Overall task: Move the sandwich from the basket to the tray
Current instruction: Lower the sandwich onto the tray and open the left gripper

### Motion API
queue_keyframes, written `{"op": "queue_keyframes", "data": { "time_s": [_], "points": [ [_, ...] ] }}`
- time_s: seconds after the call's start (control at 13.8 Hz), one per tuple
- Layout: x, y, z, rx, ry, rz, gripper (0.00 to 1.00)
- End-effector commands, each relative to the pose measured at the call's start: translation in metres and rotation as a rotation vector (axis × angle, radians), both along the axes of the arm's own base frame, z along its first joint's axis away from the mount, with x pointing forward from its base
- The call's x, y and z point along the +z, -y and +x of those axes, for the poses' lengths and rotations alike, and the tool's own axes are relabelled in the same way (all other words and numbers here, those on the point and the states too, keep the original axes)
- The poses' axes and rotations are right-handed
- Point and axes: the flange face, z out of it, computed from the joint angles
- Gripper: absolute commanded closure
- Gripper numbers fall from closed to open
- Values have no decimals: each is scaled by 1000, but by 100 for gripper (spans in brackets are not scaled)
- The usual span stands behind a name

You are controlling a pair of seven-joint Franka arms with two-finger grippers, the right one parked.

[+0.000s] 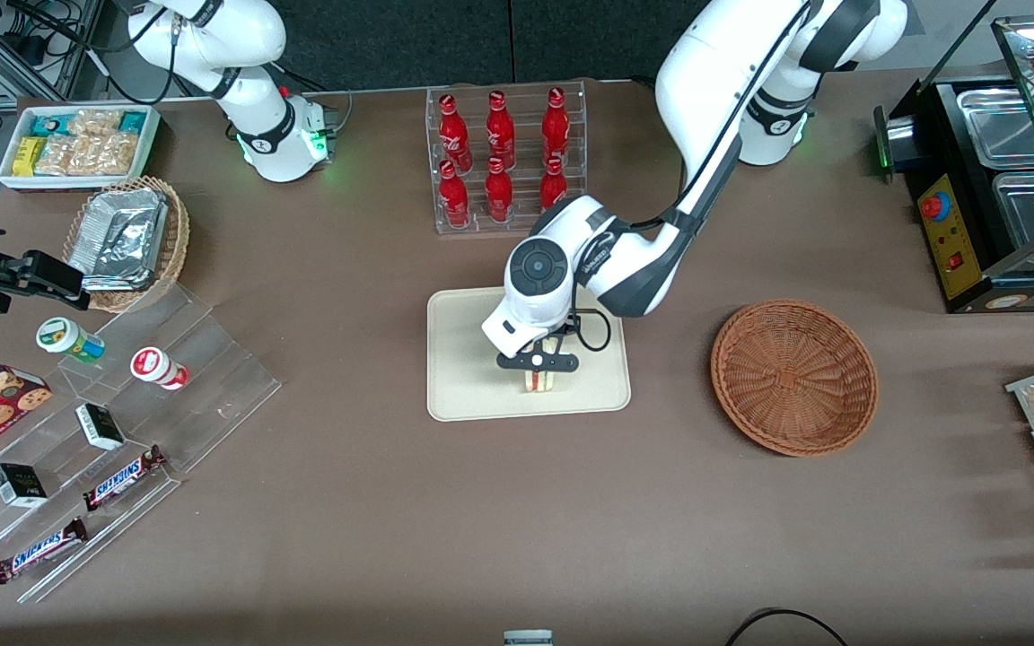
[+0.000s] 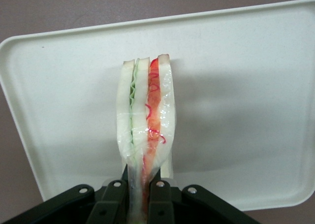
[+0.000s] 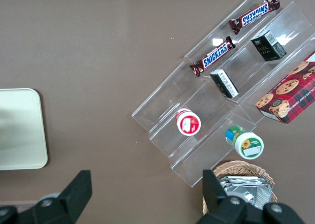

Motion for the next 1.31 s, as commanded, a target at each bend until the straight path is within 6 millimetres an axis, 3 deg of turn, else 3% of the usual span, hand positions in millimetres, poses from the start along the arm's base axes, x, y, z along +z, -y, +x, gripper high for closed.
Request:
{"op": "queue_keyframes", "data": {
  "time_s": [0.0, 0.15, 0.22, 0.29, 0.36, 0.87, 1.09, 1.16, 1.24],
  "points": [
    [-4, 9, 2, 26, 9, -19, 100],
    [-8, 9, 2, 26, 12, -21, 100],
    [-10, 9, 2, 33, 9, -19, 95],
    [-11, 9, 2, 50, 8, -15, 64],
    [-11, 14, -3, 45, 10, -14, 2],
    [-8, 16, -2, 23, 23, -22, 0],
    [14, 9, 7, 12, 49, -31, 0],
    [27, 2, 13, -27, 55, -37, 0],
    [38, -18, 26, -49, 35, -31, 0]
  ]
}}
